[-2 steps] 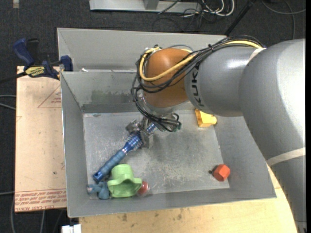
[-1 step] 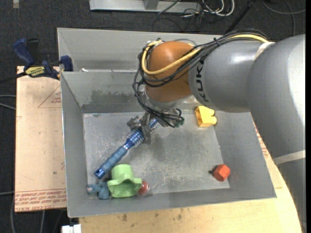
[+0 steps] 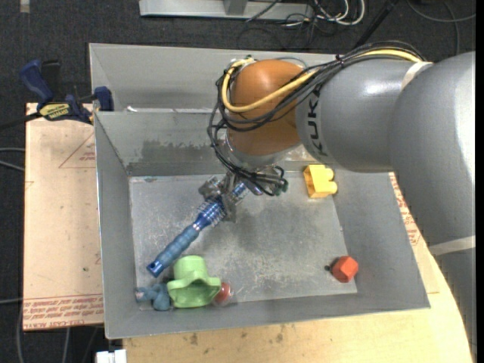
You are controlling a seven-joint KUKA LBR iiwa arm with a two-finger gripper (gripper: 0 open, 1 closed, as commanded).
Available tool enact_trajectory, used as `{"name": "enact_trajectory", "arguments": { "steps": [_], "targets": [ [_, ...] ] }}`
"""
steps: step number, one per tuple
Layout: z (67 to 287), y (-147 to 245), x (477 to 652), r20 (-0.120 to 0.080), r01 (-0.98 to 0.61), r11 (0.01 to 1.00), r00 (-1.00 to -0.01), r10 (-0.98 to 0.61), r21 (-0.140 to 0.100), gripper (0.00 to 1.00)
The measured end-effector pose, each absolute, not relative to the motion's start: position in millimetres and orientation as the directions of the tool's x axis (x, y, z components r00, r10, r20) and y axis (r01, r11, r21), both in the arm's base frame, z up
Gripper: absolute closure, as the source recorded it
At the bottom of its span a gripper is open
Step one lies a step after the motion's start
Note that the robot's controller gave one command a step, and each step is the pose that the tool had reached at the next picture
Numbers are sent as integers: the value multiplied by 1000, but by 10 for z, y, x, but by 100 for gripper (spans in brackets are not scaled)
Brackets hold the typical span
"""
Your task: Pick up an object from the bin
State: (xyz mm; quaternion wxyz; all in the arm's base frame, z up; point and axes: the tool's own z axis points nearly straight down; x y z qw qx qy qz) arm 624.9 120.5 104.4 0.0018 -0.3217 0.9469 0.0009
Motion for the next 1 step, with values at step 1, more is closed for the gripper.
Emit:
{"name": "enact_trajectory", "arguments": {
  "steps": [1],
  "targets": [
    [1425, 1213, 6261, -6, -608, 794, -794, -608, -2, 100]
  ]
}}
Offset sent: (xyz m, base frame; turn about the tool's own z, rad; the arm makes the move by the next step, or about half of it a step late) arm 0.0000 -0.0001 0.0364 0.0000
